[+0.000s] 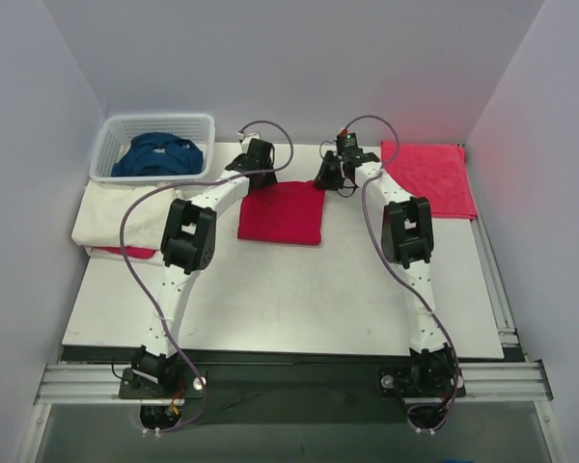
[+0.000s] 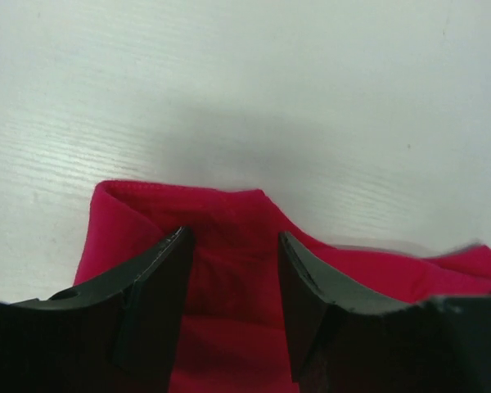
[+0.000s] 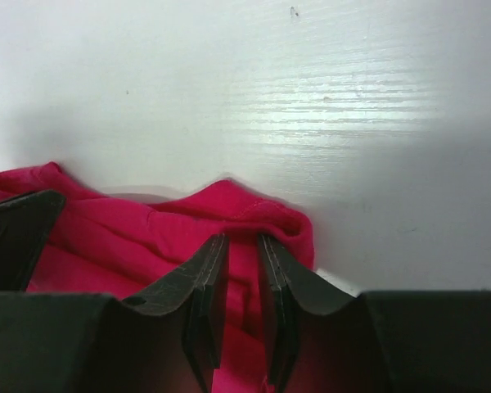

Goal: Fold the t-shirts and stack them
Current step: Fold the long partially folded tshirt into a neat square, then put the neatly folded tshirt into the corner of the board with the left arm

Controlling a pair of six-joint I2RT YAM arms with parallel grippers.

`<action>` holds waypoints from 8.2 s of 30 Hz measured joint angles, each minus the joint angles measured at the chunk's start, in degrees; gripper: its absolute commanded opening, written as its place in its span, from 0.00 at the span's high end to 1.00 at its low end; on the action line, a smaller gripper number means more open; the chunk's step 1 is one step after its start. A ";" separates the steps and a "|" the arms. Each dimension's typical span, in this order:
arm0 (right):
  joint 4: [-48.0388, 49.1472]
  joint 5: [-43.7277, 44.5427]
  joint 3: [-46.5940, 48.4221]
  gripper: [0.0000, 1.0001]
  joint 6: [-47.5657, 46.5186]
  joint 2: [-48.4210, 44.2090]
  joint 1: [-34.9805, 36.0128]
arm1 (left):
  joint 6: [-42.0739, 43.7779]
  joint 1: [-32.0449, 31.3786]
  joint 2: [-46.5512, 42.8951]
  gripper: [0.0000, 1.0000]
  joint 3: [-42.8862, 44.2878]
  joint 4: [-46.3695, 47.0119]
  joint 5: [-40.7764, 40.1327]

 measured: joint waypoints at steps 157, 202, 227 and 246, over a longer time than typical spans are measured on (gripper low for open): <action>-8.33 22.84 -49.70 0.59 1.60 -38.51 16.00 | 11.96 1.16 -34.45 1.00 -53.86 8.74 29.33; -11.15 24.98 -53.20 0.65 1.66 -55.80 10.36 | 43.34 15.21 -55.43 1.00 -40.85 -20.68 -23.37; -11.13 21.99 -53.09 0.68 1.46 -54.12 10.36 | 37.18 35.19 -40.76 1.00 -33.94 -18.47 -25.11; -10.95 20.13 -52.74 0.68 1.44 -53.44 10.36 | 27.43 39.52 -37.64 0.30 -26.36 -22.56 -21.77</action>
